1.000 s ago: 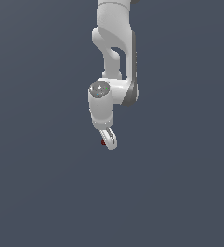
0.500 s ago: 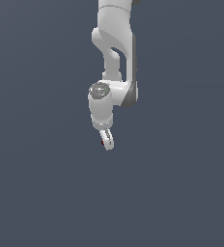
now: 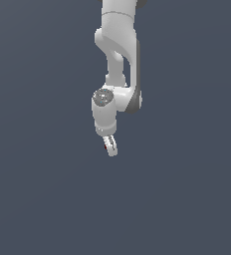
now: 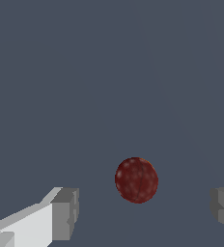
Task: Pick up the object and move it to a goal position.
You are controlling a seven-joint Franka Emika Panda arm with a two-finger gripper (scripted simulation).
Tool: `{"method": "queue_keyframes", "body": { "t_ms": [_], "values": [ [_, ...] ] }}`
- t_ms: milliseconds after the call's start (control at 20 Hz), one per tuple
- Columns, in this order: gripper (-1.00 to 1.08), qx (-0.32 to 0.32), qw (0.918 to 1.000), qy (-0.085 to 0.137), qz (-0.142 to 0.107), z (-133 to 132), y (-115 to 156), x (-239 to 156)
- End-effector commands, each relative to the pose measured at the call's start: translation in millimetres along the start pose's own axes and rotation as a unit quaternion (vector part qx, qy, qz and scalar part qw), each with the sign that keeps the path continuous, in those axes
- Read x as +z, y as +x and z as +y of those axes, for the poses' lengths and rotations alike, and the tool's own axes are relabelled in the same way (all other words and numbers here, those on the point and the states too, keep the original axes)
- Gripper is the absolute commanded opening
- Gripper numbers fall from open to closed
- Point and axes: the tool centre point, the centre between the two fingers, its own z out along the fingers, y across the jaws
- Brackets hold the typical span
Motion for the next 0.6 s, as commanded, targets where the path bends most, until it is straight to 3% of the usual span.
{"method": "queue_keyframes", "body": {
  "t_ms": [0, 450, 500, 550],
  "values": [
    [1.0, 0.001, 1.0, -0.001, 0.0, 1, 0, 12],
    [1.0, 0.002, 1.0, -0.001, 0.0, 0, 0, 36],
    [-1.0, 0.002, 1.0, -0.001, 0.0, 0, 0, 36],
    [-1.0, 0.002, 1.0, -0.001, 0.0, 0, 0, 36]
  ]
}}
